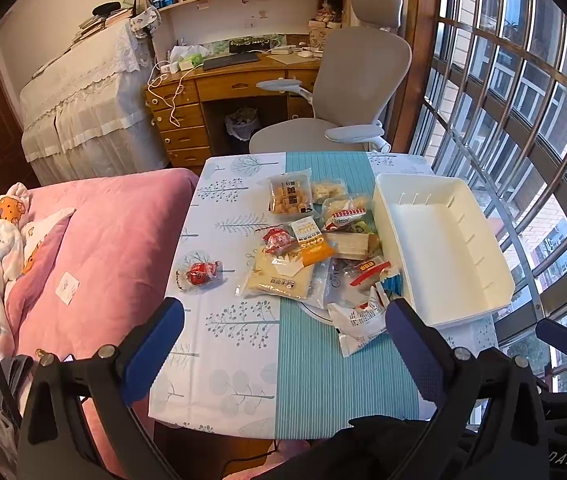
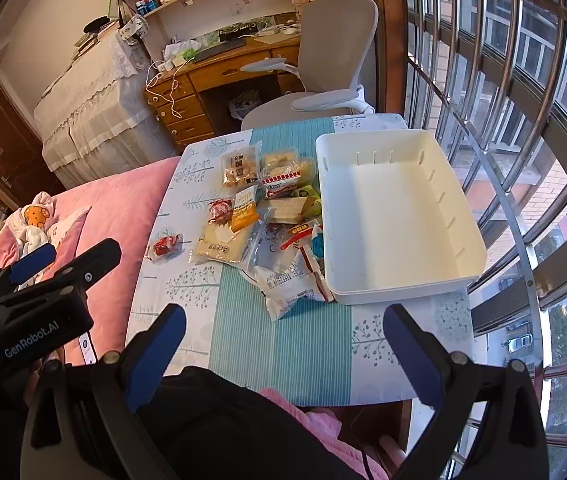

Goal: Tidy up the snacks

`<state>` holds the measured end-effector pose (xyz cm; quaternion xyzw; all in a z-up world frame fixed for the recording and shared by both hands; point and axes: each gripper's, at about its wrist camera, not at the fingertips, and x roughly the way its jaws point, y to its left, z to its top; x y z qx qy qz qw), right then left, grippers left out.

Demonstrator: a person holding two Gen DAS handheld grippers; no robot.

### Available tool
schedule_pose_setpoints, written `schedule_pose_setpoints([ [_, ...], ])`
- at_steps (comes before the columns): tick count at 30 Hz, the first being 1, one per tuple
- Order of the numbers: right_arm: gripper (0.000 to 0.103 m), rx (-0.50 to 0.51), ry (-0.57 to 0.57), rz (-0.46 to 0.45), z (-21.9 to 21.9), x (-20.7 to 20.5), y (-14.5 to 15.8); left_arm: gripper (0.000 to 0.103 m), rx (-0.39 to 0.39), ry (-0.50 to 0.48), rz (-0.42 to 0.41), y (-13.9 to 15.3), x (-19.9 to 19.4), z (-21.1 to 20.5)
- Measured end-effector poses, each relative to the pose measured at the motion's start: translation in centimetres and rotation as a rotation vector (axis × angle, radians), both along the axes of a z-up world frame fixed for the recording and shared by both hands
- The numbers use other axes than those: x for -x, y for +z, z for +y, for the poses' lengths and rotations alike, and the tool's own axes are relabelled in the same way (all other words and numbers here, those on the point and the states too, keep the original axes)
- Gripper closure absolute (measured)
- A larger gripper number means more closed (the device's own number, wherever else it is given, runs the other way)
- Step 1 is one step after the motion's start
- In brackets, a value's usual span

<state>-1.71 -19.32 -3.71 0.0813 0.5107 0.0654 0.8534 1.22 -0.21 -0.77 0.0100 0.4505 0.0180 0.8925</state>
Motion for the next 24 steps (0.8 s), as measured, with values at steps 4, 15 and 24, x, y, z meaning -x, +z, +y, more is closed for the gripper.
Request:
schedule_pose_setpoints([
  [4,0.003,-0.008,0.011,0.01,-0.2,-0.5,0.0,0.002,-0.005,0.016,0.003,0.1,-0.2,-0.4],
  [15,0.003,-0.032,0.068,0.035,-1.6,-2.0,-0.4,0.002,-0.003,0.069,0.015,0.3,-0.4,-1.2],
  [24,0.003,-0.081,0.108,0.053,-2.7,-3.1,-1.7,0.002,-0.06,0.117,0.052,-0.2,-0.1,-2.4],
])
